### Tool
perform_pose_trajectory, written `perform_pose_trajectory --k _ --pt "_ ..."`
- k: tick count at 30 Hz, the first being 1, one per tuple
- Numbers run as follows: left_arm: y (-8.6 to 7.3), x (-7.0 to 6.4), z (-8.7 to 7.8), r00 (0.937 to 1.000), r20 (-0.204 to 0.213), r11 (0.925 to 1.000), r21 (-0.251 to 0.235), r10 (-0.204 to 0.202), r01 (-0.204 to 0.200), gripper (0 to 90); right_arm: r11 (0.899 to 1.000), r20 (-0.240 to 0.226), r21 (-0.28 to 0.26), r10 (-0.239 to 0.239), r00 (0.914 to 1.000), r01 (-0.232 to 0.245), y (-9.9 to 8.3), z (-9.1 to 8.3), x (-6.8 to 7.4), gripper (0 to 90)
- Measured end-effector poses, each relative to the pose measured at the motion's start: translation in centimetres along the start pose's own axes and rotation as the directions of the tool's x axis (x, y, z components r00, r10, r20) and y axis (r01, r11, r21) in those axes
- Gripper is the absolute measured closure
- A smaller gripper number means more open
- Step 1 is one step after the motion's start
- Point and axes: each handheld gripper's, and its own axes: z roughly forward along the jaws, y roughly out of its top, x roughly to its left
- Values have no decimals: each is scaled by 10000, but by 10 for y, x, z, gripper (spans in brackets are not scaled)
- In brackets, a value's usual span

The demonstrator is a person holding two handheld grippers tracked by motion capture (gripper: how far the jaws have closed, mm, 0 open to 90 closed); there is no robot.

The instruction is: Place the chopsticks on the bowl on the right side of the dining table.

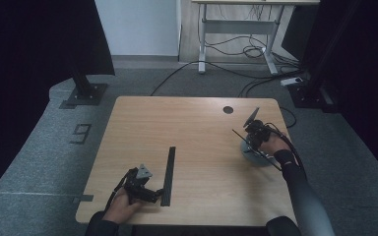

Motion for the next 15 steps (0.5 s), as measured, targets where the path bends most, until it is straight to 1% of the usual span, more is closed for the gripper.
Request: perform_pose_trajectory --k 3,4,5,6,7,9,10,11,12,13,15 --pt "0 0 0 10000 0 10000 8 -4 4 0 10000 -27 -56 -13 10000 13 -1 -1 -1 830" --pt "0 0 0 10000 1 10000 9 -6 6 0 9998 -24 -217 11 10000 -11 -2 -3 -2 778" --pt "0 0 0 10000 2 10000 5 -6 6 0 9998 -24 -217 11 10000 -11 -2 -3 -2 778" --pt "0 0 0 10000 1 10000 8 -3 3 0 9992 15 -389 118 9999 -117 -3 -7 -3 688" --pt "0 0 0 10000 1 10000 8 -3 3 0 9992 15 -389 118 9999 -117 -3 -7 -3 688" --pt "0 0 0 10000 1 10000 9 -2 2 0 9973 176 -688 251 9995 -238 -5 -13 -4 595" --pt "0 0 0 10000 3 10000 5 -2 2 0 9946 266 -977 372 9990 -344 -8 -18 -5 540" --pt "0 0 0 10000 3 10000 5 -2 2 0 9946 266 -977 372 9990 -344 -8 -18 -5 540" --pt "0 0 0 10000 1 10000 7 -3 3 0 9897 305 -1351 521 9982 -475 -11 -24 -6 464" --pt "0 0 0 10000 1 10000 7 -3 3 0 9897 305 -1351 521 9982 -475 -11 -24 -6 464" --pt "0 0 0 10000 3 10000 8 -19 19 0 9820 350 -1788 683 9970 -610 -14 -29 -7 415"
